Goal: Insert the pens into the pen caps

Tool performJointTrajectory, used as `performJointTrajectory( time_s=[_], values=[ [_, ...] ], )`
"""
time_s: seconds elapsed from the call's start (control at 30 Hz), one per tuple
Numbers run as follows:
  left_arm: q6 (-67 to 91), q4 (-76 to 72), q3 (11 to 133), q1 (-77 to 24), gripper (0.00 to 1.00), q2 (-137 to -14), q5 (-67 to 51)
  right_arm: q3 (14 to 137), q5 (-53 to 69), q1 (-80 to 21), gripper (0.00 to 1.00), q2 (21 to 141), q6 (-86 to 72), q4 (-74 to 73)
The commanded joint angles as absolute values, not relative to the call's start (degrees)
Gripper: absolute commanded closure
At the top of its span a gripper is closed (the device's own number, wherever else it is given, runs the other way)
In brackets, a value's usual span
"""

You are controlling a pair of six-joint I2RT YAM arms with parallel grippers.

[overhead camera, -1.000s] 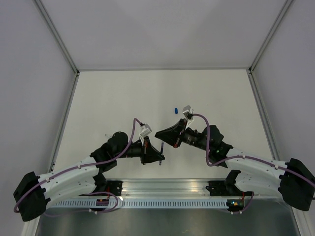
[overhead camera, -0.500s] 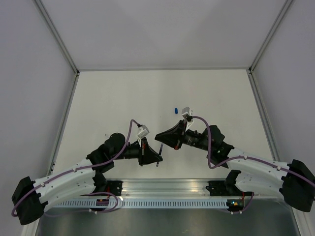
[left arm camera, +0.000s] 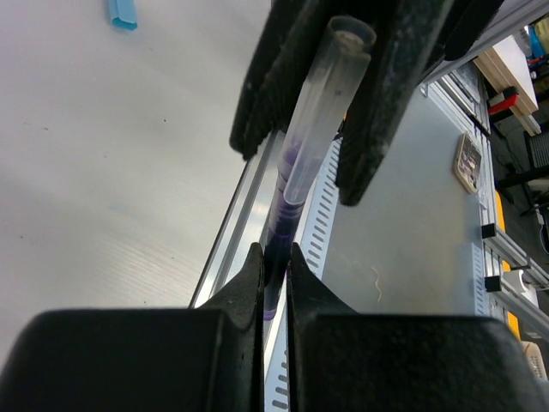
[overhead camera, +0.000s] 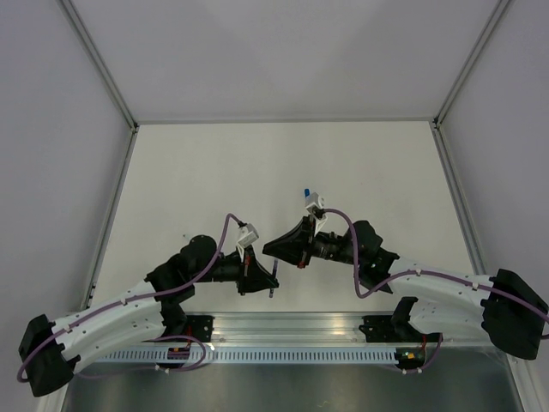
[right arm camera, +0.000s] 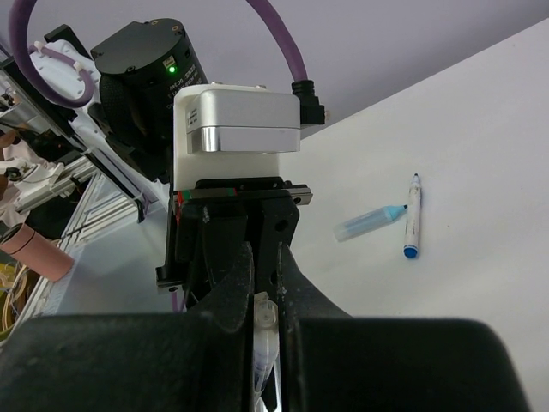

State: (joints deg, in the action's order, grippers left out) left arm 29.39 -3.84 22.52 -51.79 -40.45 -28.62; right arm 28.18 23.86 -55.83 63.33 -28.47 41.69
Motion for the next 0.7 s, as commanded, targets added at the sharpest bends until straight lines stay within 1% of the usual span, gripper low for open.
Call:
performJointTrajectory(
  time_s=[0.0, 0.13, 0.37, 0.53, 0.67],
  values=[
    [30.3, -28.4, 30.1, -48.7, 0.98, -35.9, -11.0, 23.2, 41.8, -64.1, 1.00, 66.9, -29.4, 20.0],
    [28.7, -25.1, 31.4, -48.7, 0.98, -33.5, -9.8, 23.4, 36.9, -65.2, 1.00, 66.4, -28.1, 15.9],
    [27.2, -19.5, 31.8, -48.7, 0.98, -29.5, -9.4, 21.9, 30.1, -65.3, 1.00, 60.7, -27.8, 12.2],
    [28.0, -21.1, 30.5, -48.7, 0.98, -30.1, -12.1, 23.6, 26.2, -65.2, 1.00, 60.1, -29.0, 14.0],
    [28.9, -23.2, 29.3, -48.7, 0.98, -32.3, -14.8, 28.2, 24.3, -65.3, 0.99, 63.3, -30.6, 17.4]
  ],
)
